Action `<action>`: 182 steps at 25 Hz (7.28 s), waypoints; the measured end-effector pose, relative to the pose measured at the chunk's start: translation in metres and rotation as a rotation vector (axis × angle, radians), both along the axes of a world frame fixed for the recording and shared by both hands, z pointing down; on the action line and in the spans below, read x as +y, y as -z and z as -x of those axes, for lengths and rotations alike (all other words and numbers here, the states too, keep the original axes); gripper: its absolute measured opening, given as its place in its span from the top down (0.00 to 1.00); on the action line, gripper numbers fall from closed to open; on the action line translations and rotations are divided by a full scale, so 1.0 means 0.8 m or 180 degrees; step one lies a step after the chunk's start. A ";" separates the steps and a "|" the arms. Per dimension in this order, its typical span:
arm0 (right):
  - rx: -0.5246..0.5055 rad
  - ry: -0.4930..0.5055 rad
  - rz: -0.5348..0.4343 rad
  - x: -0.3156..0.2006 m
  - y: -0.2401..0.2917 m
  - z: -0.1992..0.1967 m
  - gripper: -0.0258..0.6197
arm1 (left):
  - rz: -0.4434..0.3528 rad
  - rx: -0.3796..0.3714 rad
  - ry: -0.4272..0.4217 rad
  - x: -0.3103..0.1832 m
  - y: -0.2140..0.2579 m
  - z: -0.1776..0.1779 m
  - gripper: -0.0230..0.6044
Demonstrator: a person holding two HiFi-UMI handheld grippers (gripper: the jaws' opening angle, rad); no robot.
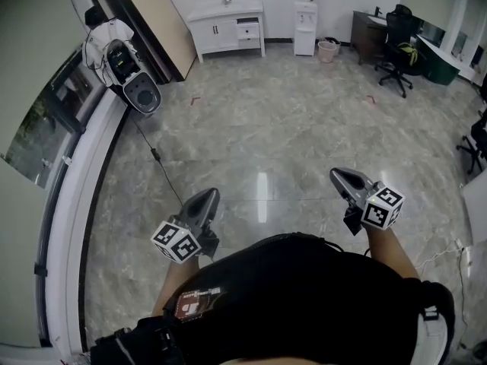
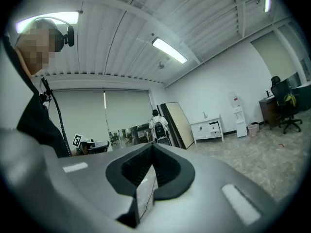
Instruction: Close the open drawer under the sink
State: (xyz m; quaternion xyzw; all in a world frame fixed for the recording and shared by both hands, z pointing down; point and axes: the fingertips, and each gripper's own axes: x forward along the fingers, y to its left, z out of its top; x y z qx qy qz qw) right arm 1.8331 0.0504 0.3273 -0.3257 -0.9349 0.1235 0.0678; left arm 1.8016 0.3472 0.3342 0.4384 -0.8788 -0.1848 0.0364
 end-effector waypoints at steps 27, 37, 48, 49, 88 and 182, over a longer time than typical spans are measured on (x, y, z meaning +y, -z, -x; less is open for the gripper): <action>0.0046 0.1053 0.0009 0.077 0.009 0.388 0.97 | 0.0102 0.0057 0.1044 0.069 0.012 0.242 0.98; 0.0064 0.0984 0.0113 -0.011 0.008 0.524 0.97 | 0.0070 0.0072 0.0939 -0.027 0.020 0.380 0.98; 0.0220 0.0455 0.0168 -0.102 -0.027 0.583 0.97 | 0.0085 0.0159 0.0423 -0.108 -0.001 0.498 0.98; 0.0218 0.0419 0.0153 -0.102 -0.027 0.589 0.97 | 0.0065 0.0168 0.0371 -0.110 -0.003 0.511 0.98; 0.0144 0.0086 0.0034 0.081 -0.032 0.969 0.97 | 0.0000 0.0187 0.0084 0.087 -0.025 0.932 0.98; 0.0231 0.0108 0.0075 -0.292 -0.027 1.904 0.97 | 0.0048 0.0207 0.0025 -0.301 0.003 1.849 0.98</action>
